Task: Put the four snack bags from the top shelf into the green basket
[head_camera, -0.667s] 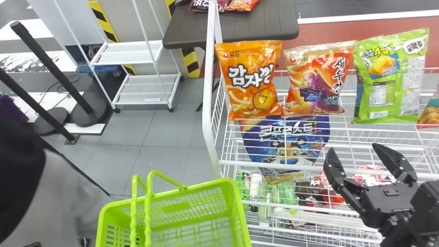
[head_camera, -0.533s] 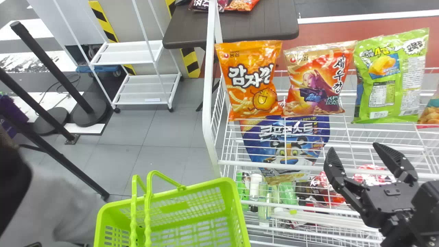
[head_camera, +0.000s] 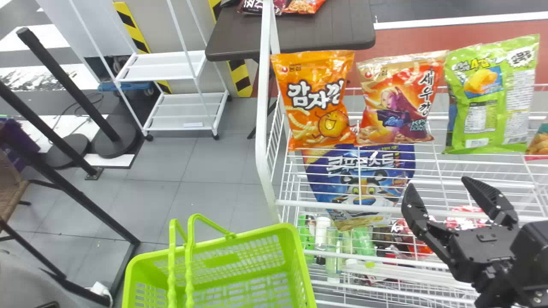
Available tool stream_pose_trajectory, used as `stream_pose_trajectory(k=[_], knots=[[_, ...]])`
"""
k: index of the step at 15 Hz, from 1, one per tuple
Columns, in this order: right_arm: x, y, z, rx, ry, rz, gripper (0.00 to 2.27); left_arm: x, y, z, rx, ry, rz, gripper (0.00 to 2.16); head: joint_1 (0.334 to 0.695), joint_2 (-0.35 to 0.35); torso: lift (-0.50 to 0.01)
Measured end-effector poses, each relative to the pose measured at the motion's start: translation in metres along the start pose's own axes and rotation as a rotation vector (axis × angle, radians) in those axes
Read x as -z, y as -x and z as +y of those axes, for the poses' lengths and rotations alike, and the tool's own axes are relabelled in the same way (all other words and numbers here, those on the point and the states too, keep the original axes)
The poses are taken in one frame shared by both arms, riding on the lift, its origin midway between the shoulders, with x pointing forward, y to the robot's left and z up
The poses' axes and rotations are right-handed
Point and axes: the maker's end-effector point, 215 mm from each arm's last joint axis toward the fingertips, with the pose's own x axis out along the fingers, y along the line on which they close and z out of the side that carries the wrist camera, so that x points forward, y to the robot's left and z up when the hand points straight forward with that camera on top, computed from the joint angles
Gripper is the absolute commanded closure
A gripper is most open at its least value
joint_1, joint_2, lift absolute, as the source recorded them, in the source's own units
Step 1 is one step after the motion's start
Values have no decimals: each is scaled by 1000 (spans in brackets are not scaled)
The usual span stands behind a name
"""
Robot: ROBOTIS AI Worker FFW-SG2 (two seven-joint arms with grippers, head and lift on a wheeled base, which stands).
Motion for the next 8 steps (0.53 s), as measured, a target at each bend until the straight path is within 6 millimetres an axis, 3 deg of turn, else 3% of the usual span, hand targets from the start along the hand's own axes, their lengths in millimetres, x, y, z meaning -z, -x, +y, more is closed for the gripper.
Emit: stream_pose_trajectory(k=[3,8], knots=[[-6,-22,17,-37,2,7,161,-1,-1,0,4,10,-1,2148,695,246,0],[-12,-90,70,-120,25,48,164,-1,1,2,-2,22,-8,2148,695,339,0]])
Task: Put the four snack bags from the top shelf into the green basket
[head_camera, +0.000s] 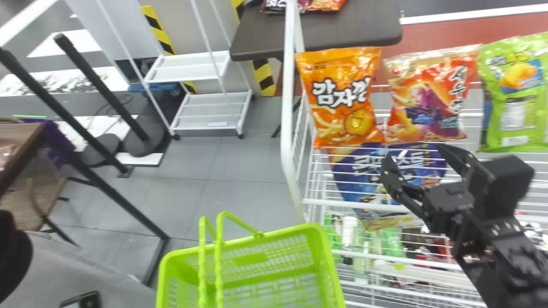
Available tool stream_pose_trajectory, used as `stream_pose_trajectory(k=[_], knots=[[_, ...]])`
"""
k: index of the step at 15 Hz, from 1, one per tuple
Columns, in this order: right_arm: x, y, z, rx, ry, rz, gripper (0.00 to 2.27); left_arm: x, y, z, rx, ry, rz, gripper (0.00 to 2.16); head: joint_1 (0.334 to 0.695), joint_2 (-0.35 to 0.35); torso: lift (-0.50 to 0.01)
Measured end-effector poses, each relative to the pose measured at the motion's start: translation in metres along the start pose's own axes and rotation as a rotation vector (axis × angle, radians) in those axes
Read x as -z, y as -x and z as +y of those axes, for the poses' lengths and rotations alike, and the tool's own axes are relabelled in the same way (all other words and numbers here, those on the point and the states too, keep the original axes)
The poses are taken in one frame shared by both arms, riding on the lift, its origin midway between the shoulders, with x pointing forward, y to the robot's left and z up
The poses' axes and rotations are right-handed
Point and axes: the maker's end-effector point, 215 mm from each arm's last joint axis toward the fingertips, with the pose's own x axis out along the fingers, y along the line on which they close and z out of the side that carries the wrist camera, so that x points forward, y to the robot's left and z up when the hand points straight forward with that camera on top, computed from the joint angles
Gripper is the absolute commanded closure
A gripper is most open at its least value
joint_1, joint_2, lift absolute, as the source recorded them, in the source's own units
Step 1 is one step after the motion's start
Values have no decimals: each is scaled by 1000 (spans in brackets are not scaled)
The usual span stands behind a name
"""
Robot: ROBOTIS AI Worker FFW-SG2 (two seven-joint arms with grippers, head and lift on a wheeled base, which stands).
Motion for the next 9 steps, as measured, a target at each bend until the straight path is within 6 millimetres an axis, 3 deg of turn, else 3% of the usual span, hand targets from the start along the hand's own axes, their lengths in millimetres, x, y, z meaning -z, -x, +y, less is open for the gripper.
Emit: stream_pose_trajectory(k=[4,9], knots=[[9,-51,19,-43,23,44,167,0,0,4,4,12,-10,2148,695,350,0],[-5,-98,47,-121,60,26,167,-2,-2,6,9,11,-15,2148,695,350,0]])
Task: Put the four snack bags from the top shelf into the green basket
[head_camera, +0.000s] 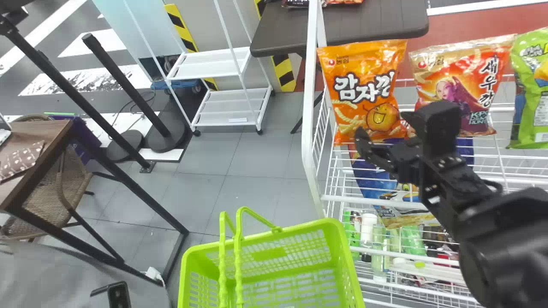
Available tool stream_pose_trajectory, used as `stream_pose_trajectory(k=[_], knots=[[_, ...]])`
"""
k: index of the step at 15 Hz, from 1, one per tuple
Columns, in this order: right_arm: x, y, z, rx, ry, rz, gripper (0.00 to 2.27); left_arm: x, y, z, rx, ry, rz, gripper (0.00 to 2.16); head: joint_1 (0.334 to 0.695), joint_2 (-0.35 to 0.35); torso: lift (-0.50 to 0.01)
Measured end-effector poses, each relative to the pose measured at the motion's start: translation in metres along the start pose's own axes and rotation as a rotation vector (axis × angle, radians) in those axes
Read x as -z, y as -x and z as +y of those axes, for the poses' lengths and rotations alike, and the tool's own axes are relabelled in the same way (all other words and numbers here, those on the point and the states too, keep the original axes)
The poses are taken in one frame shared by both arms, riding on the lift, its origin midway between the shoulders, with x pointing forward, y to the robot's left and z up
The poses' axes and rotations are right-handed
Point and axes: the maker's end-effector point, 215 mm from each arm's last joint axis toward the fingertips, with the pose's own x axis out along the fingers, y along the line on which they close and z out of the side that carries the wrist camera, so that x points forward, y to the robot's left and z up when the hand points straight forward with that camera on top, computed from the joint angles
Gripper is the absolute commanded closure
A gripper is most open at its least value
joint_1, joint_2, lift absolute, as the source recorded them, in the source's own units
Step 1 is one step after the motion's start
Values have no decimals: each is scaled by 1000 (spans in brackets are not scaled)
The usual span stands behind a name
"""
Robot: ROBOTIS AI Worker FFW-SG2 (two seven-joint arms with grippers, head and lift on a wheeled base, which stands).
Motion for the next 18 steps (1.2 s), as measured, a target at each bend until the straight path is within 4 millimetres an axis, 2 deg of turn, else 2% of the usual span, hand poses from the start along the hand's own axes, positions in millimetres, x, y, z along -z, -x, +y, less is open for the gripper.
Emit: stream_pose_trajectory(k=[4,6,7,8,9,10,12,16,18], knots=[[-3,-24,2,-12,59,-7,178,-1,-3,1,8,10,-4,2148,695,350,0],[1,-32,-4,17,89,6,333,-2,-7,3,18,16,-1,2148,695,350,0],[4,-36,-7,24,101,16,542,-2,-8,4,21,18,2,2148,695,350,0],[8,-39,-11,27,115,28,853,-2,-7,5,22,22,3,2148,695,350,0],[9,-42,-13,26,126,34,1490,-2,-7,6,21,25,3,2148,695,350,0],[9,-43,-11,23,135,35,1970,-2,-6,7,19,26,1,2148,695,350,0],[7,-46,-7,17,155,34,2246,-3,-3,8,13,25,0,2148,695,350,0],[4,-46,-6,19,199,31,2253,-5,-2,9,10,23,2,2148,695,350,0],[9,-39,-2,19,205,30,2253,-5,-1,9,9,23,3,2148,695,350,0]])
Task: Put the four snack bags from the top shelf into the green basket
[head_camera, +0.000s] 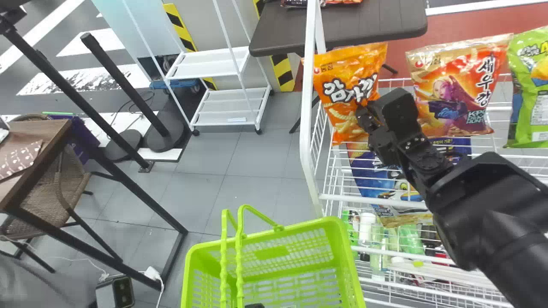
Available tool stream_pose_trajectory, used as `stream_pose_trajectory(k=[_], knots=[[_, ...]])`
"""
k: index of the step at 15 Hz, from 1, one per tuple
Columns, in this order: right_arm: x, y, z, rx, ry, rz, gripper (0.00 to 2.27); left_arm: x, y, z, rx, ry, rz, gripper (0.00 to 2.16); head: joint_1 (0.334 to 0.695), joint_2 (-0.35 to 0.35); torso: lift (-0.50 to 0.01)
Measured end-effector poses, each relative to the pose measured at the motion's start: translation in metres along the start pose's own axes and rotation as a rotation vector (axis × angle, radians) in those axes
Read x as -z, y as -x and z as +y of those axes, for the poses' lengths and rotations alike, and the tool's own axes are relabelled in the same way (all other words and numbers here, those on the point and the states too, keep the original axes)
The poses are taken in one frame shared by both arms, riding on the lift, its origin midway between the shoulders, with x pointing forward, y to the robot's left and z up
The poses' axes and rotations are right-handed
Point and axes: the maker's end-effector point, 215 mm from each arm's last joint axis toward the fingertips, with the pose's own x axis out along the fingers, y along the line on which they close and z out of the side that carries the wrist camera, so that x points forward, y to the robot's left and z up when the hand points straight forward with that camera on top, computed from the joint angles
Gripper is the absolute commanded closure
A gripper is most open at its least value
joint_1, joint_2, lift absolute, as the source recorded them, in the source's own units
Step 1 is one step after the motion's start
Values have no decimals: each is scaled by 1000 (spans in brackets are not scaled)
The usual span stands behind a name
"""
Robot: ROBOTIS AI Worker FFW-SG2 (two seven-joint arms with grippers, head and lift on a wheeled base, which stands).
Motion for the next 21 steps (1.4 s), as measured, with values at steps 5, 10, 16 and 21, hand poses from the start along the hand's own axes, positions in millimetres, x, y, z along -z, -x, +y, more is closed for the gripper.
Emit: stream_pose_trajectory(k=[5,10,16,21], knots=[[-24,42,-2,27,-78,-37,2253,-8,8,5,-14,-2,-17,2148,695,350,0],[-47,113,-11,31,-198,-55,2253,-13,9,7,-14,7,-25,2148,695,350,0],[-3,218,28,-36,-284,98,2253,-18,7,10,-9,23,-33,2148,695,350,0],[20,241,121,-233,-349,233,2253,-14,1,10,5,41,-26,2148,695,350,0]])
